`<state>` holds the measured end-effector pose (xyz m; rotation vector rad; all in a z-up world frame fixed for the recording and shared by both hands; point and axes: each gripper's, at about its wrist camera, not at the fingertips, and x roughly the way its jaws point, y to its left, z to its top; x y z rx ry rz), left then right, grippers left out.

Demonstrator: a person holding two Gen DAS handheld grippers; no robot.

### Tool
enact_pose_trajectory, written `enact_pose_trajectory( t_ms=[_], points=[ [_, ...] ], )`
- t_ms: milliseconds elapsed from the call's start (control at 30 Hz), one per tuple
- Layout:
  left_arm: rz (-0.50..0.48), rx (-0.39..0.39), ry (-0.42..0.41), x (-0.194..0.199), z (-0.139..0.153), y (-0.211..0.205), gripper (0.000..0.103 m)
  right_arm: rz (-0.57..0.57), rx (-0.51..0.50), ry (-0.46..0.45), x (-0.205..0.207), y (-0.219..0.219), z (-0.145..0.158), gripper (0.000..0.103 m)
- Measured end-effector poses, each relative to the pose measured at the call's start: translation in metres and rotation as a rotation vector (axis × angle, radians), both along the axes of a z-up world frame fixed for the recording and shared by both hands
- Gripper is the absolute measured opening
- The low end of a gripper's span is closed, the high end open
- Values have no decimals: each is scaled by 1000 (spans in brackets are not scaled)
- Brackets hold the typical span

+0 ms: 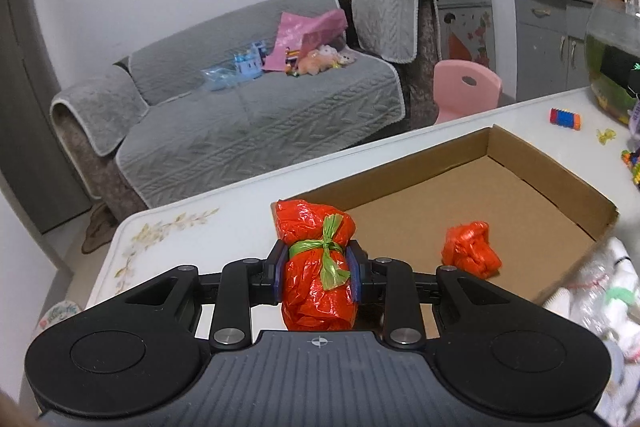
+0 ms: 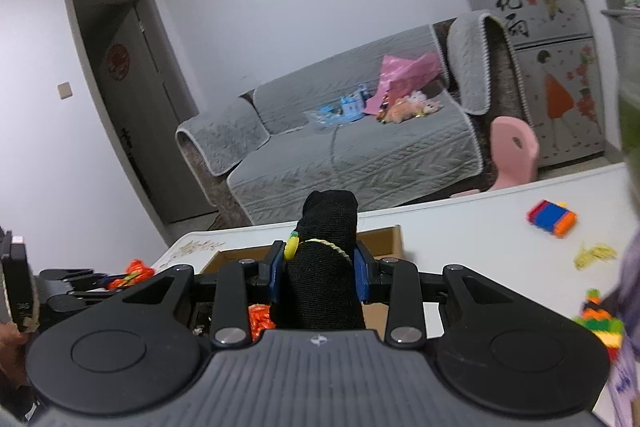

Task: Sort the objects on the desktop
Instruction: 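Carry the orange bag and black sock over the cardboard tray with both tools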

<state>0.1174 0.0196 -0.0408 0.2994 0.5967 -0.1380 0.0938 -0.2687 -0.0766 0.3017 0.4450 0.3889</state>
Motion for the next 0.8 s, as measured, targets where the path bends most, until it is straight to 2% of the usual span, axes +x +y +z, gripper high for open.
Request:
enact_pose_trajectory(
  t_ms=[433, 800],
  points=[
    [-5, -7, 104, 91, -25, -27, 36, 143, -35, 94, 67, 59, -14, 31],
    [-3, -25, 182, 126, -57, -20, 36, 243, -84, 210, 100, 107, -48, 31]
  ],
)
